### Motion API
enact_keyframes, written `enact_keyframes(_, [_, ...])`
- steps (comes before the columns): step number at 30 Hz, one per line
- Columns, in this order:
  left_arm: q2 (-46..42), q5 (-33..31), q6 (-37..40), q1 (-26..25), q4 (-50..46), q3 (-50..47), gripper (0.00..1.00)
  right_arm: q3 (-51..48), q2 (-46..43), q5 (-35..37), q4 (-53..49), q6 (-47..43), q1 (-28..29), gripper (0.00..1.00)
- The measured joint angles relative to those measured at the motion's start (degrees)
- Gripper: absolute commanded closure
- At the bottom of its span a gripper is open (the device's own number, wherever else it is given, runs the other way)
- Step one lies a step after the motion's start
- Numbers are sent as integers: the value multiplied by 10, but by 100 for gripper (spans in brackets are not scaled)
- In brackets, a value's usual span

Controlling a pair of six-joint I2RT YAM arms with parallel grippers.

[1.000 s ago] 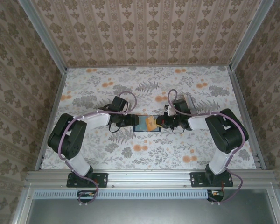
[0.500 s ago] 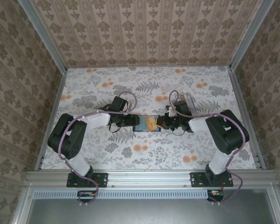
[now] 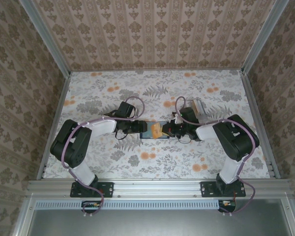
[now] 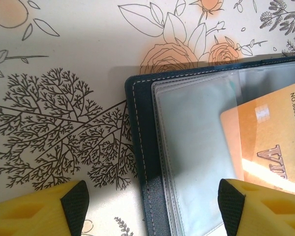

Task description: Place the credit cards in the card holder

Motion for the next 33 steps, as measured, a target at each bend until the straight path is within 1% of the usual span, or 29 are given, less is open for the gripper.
enact_keyframes(2, [1,-1,-2,0,0,0,32,4,4,2,3,2,3,100])
enact_keyframes(5, [2,-3,-2,0,1,0,34,5,8,9,12,4,7,100])
enact_keyframes(13, [4,-2,-2,-3,10,0,35,8,13,27,29,11,9,100])
enact_keyframes(19, [5,-3,-3,-4,16,-2,36,6,13,54,55,24,12,100])
enact_keyframes(27, [3,-3,-13,-4,37,-14,39,-2,24,90,95,56,47,100])
enact_keyframes(30, [3,-2,-18,-4,42,-15,44,-4,29,101,108,71,59,99])
enact_keyframes(33, [3,-3,-26,-3,56,-24,51,-8,29,112,115,78,67,99])
